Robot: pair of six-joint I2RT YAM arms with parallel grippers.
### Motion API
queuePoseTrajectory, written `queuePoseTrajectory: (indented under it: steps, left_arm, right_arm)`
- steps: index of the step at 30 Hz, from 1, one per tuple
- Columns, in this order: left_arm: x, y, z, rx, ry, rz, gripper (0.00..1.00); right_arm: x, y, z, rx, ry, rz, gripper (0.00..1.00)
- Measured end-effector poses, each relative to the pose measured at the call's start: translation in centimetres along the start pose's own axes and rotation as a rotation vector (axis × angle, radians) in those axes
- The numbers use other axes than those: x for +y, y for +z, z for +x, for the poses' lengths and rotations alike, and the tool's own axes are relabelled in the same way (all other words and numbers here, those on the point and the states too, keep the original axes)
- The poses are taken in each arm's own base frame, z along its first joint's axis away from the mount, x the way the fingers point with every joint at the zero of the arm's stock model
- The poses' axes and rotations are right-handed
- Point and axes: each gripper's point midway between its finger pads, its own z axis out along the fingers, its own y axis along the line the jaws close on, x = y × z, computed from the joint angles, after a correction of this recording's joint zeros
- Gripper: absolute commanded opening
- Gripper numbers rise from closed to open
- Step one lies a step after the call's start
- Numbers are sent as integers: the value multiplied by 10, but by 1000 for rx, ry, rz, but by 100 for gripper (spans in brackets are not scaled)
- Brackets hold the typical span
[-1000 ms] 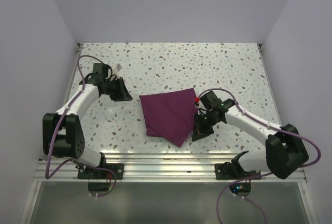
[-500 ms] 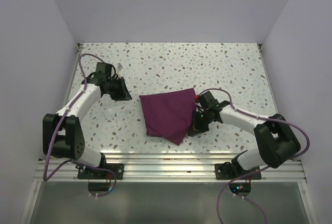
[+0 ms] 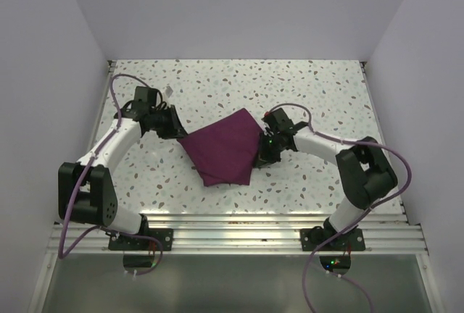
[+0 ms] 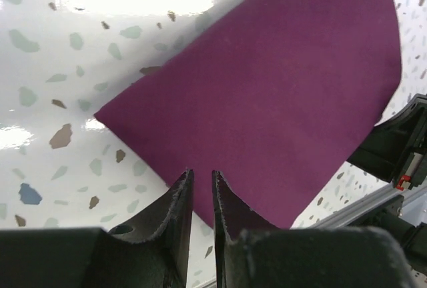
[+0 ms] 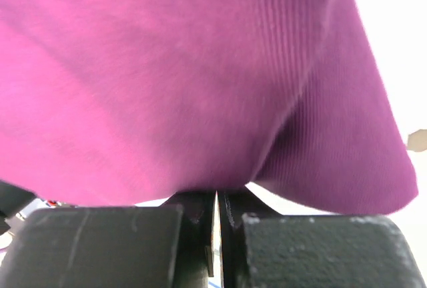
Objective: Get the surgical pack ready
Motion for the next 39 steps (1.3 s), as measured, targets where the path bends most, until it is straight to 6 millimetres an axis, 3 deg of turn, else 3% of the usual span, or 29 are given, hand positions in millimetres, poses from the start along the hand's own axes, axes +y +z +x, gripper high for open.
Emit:
queuePoseTrajectory:
  steps: [2,6,9,12,15,17,20,24,27,30,33,39]
  left_arm:
    - [-8,1,0,-1,12,34,22]
    - [-25,4,-3,-5,25,104,22]
    - [-34,13,-6,12,26,151,22]
    - [-39,27,-4,45,21,181,22]
    - [-42,37,4,85,18,200,22]
    - [-46,42,11,111,21,214,22]
    - [-51,45,16,132,28,232,22]
    - [-52,45,18,137,32,242,22]
    - [-47,48,26,150,25,237,21]
    - [-37,52,42,188,6,220,20]
    - [-29,55,56,217,-2,203,19]
    - [-24,49,58,215,37,179,22]
  right_arm:
    - [-1,-8,-5,-19,-2,-1,0]
    - [-20,-37,-19,-53,34,47,0]
    - [-26,-69,-57,-138,32,93,2]
    - [2,-100,-108,-253,-36,56,2]
    - [44,-112,-152,-314,-103,-53,2]
    - [75,-103,-178,-323,-140,-171,1]
    - [100,-66,-191,-266,-134,-334,1]
    - [101,-3,-179,-109,-48,-437,0]
    - [94,26,-162,-26,4,-472,0]
    - [88,34,-145,25,28,-489,0]
    - [84,35,-142,36,29,-507,0]
    - [81,30,-144,37,8,-501,0]
